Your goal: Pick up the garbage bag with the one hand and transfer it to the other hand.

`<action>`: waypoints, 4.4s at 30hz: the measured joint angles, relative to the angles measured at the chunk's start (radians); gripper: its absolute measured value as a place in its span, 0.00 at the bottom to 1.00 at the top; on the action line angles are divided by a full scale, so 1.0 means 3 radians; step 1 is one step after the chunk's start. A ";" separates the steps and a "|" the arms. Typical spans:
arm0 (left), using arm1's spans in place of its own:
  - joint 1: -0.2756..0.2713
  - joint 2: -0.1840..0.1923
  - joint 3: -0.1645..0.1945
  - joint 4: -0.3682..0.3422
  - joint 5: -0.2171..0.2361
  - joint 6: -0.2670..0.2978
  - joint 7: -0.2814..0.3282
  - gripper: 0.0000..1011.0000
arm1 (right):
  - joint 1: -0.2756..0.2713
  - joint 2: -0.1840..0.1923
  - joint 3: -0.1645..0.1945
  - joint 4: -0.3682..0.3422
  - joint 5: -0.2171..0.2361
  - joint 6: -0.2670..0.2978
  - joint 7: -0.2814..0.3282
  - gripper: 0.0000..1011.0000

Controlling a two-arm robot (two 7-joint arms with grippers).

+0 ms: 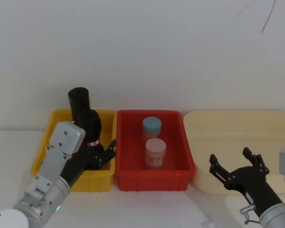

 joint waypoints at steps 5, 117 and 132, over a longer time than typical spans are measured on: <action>0.0000 0.0000 0.0000 0.0000 0.0000 0.0000 0.0000 0.99 | 0.0000 0.0000 0.0000 0.0000 0.0000 0.0000 0.0000 0.99; 0.0000 0.0000 0.0000 0.0000 0.0000 0.0000 0.0000 0.99 | 0.0371 0.0307 -0.0423 0.0121 0.0060 0.0143 0.1043 0.99; 0.0000 0.0000 0.0000 0.0000 0.0000 0.0000 0.0000 0.99 | 0.0718 0.0226 -0.0609 0.0295 -0.0078 0.0136 0.1142 0.99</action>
